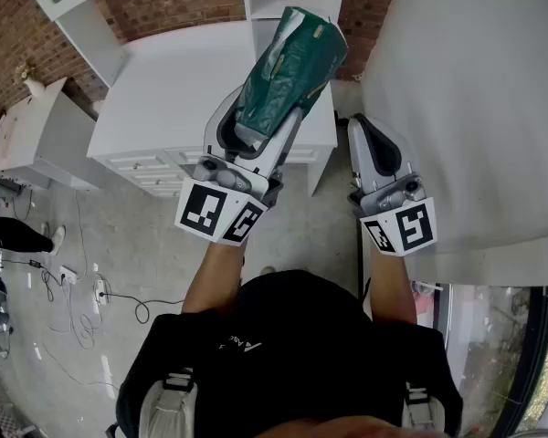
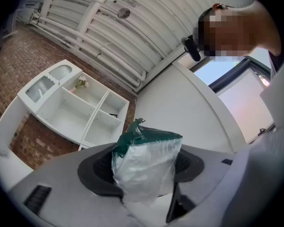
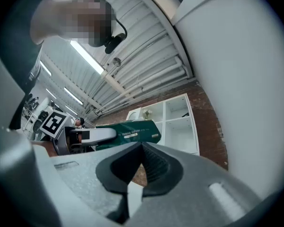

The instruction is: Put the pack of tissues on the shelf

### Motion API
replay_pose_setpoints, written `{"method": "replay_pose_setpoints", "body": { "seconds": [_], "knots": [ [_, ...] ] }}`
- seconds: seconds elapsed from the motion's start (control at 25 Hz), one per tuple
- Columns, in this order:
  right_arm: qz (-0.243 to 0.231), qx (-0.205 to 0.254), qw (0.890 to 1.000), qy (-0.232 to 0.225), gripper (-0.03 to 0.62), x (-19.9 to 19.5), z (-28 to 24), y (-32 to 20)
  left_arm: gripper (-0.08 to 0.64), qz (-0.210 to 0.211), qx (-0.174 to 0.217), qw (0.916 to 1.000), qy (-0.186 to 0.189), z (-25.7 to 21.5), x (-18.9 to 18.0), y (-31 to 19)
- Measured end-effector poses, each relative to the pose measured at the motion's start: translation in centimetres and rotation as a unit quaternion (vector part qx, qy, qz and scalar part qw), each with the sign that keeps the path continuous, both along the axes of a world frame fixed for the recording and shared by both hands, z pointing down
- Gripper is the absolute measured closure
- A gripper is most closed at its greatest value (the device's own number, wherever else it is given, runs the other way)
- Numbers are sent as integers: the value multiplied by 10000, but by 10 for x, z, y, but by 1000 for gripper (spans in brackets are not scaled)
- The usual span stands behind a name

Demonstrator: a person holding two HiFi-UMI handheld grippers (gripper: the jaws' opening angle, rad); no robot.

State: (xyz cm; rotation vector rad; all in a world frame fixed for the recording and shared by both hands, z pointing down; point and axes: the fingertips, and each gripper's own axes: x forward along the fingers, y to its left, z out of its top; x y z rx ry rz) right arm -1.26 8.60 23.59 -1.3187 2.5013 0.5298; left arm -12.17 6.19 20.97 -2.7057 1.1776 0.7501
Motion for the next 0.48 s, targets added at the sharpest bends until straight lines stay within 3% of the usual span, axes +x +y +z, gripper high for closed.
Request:
{"method": "replay_pose_setpoints", "body": {
  "seconds": [0.48],
  "knots": [
    [-21,-64,10000,-3,591,-6,8,6,287,3,-114,9999,45,7,1,-4]
  ]
}}
